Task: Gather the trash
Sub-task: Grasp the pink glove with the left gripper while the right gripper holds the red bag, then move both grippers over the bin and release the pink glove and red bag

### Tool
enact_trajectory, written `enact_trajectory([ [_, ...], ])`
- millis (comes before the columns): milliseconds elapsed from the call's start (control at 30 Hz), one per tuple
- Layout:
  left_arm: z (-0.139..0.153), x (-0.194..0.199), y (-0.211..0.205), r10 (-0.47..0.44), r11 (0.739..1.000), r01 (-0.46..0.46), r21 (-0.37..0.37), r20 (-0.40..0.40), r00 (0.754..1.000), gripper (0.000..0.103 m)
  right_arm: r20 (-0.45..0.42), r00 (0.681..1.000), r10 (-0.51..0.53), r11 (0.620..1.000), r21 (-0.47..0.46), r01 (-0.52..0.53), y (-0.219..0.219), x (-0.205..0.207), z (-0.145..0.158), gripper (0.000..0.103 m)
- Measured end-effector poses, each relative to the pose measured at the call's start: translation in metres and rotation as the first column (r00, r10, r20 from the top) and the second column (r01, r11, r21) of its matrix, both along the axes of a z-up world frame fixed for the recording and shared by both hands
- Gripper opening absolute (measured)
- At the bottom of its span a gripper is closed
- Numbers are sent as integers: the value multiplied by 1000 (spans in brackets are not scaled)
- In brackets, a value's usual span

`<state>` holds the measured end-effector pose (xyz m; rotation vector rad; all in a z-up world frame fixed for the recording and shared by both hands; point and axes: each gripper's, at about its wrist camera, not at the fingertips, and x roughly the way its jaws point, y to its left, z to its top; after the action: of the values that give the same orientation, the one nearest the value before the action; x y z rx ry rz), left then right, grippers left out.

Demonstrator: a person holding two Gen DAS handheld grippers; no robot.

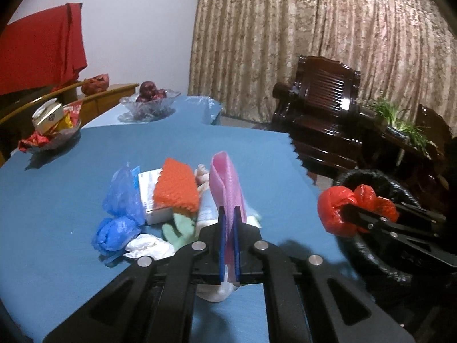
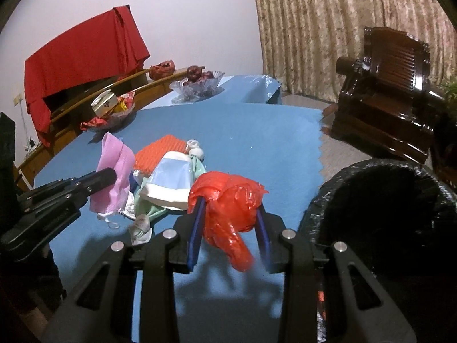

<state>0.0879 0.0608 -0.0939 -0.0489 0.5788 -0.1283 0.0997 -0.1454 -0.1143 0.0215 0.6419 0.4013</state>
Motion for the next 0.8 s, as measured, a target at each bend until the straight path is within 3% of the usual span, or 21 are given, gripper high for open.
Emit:
enact_trajectory([
  [500,24,-2,-73,-152,988,152,-4,42,987,4,57,987,-148,989,-10,149,-64,-32,31,32],
  [800,31,10,-146,-315,947,318,-40,68,947,4,67,952,-298,953,-27,301,-131,-48,35,32],
])
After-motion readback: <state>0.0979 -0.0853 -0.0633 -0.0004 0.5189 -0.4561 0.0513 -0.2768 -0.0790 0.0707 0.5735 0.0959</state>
